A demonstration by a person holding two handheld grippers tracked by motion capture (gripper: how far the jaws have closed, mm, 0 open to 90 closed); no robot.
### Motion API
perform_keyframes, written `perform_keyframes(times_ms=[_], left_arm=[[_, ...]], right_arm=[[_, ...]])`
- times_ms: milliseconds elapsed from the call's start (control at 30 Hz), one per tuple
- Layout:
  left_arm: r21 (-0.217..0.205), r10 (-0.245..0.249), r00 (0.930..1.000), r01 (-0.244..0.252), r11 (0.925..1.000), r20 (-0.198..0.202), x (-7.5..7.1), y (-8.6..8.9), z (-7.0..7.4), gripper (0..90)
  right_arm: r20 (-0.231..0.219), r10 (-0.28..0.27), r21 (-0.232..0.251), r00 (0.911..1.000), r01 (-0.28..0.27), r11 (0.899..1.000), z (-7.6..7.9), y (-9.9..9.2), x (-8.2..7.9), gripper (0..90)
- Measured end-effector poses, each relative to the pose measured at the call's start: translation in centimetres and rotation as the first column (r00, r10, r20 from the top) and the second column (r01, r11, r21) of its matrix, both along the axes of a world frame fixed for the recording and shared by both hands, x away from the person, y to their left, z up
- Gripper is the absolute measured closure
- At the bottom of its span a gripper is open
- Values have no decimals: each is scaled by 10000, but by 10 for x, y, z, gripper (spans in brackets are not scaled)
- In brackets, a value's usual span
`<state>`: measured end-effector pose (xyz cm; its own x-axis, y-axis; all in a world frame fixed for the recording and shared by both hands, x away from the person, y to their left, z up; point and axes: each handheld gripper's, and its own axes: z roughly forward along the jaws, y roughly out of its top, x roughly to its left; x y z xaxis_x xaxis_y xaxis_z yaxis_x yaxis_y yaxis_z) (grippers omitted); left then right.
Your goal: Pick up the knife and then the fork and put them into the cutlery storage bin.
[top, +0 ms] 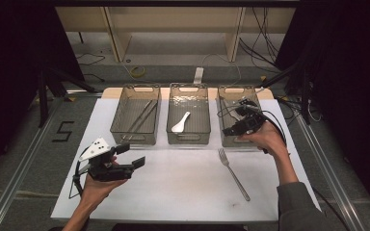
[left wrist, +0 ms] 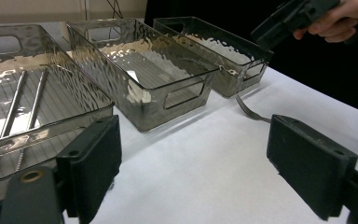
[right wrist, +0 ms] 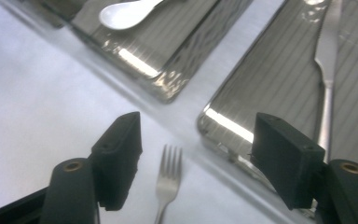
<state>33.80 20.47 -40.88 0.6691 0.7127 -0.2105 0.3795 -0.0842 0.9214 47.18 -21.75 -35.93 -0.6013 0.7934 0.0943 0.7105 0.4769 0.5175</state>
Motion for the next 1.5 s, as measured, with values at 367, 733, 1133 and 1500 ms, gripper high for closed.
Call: perform_keyframes(times_ms=[367, 733, 1133, 1500], left_arm=[[-9, 18, 10000, -17, 10000, 49, 0, 1, 0, 174], [-210, 2, 10000, -2, 9998, -3, 0, 1, 1, 174], [-149, -75, 10000, 75, 9999, 17, -1, 0, 1, 173], [-116, -96, 10000, 96, 9999, 17, -1, -1, 1, 173]], right_arm=[[78, 392, -312, 9992, -389, 9988, -7, 6, -33, 224], [237, 566, -310, 9981, -559, 9980, -20, 9, -61, 255], [52, 667, -917, 9978, -659, 9936, -31, 8, -75, 335], [-391, 794, -1362, 9961, -840, 9871, -51, -1, -78, 481]])
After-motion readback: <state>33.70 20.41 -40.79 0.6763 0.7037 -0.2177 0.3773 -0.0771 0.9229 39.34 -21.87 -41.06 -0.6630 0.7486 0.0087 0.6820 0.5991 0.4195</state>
